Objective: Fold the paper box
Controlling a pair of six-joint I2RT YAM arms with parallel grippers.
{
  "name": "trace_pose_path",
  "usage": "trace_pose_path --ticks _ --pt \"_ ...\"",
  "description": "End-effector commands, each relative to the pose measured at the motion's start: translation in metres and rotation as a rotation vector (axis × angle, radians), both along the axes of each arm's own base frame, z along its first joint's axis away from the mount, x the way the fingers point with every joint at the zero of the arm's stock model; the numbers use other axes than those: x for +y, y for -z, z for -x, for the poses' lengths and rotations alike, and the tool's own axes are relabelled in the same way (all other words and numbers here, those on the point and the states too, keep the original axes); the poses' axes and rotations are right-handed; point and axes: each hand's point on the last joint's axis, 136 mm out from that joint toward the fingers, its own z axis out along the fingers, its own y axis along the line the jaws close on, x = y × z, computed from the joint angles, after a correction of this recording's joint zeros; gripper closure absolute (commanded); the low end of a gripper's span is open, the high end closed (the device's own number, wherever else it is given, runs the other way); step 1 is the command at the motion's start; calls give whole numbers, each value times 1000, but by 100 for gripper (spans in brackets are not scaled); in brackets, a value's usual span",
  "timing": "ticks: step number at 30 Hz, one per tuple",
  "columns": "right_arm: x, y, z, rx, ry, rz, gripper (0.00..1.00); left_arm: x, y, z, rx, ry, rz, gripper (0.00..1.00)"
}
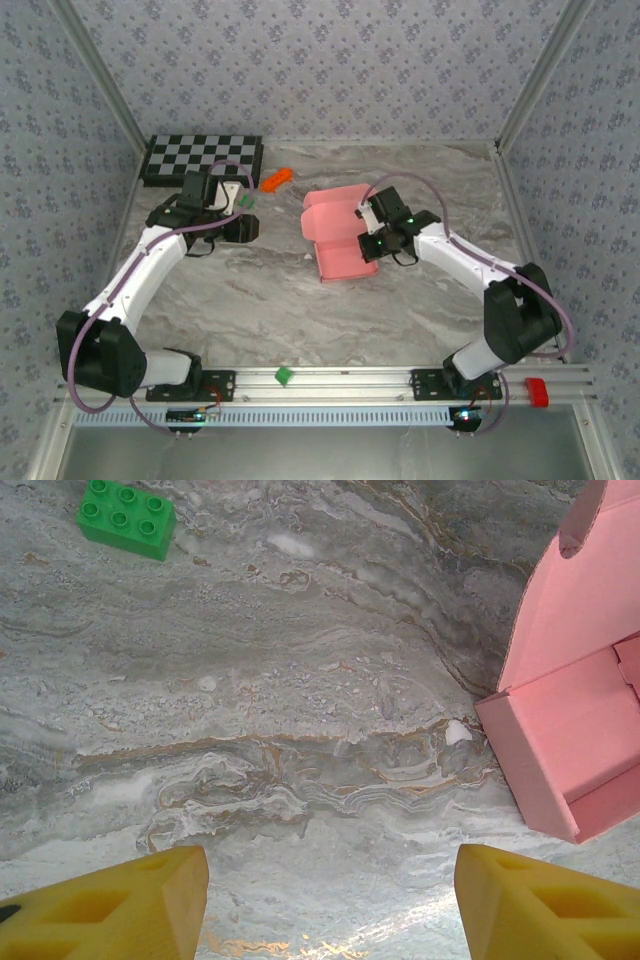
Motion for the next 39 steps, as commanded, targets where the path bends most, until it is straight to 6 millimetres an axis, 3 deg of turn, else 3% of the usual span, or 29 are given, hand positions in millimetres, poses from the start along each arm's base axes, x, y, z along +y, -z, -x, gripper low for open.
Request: trace_pose_path --ticks 1,12,13,16,25,33,39 --pt "15 1 -10 4 5 -30 100 -1 -21 -1 -46 7 20 34" --pt "37 38 -17 77 -10 19 100 -1 -20 -1 -44 6 19 34" --pt "44 30 -24 59 -14 6 100 -1 -20 -2 -44 6 18 34" --pt "51 33 -25 69 -28 5 97 -1 -19 -1 -40 6 18 34" --pt "62 28 -24 55 -68 21 64 -1 -19 -1 -39 8 17 34" --pt "49 -11 -25 -89 -42 2 60 -10 -20 0 -31 37 53 34" --pt "8 -29 -26 -167 55 0 55 -25 -17 -1 -8 32 61 34"
